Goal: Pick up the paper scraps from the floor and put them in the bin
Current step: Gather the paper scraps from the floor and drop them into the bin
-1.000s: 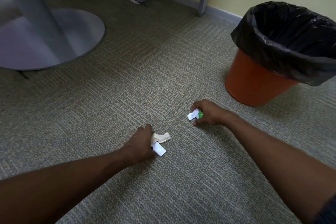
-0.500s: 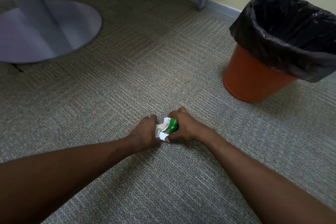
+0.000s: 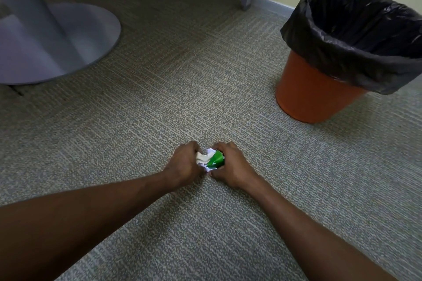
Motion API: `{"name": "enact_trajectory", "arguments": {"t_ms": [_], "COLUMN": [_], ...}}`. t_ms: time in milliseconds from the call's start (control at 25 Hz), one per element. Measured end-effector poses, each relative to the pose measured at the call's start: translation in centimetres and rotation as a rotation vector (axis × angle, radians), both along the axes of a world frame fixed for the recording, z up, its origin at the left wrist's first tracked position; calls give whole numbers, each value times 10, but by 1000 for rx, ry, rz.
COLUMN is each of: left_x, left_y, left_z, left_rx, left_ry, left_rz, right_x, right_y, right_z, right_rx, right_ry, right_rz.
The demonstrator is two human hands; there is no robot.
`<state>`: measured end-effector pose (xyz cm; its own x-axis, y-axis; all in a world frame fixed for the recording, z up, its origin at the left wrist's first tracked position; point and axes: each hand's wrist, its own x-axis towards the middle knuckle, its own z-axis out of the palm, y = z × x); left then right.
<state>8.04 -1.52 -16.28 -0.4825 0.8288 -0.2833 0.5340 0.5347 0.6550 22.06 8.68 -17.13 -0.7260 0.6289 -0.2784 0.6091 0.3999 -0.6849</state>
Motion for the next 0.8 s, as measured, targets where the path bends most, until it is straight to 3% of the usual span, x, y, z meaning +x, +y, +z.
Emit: {"name": "enact_trajectory", "arguments": {"t_ms": [240,440,800], "left_x": [19,26,48], "left_y": [6,15,84], "left_z": [14,50,164], "left_rx": [110,184,456], "left_ry": [-96,-35,141], "left_rz": [63,-59,-219], "right_x": [7,25,51], "right_y": [-4,-3,43], "right_z": [-2,31,143], "right_rx": [-116,-143,251], "right_ry": [167,333,512], "right_rz": [-178,-279,-383]}}
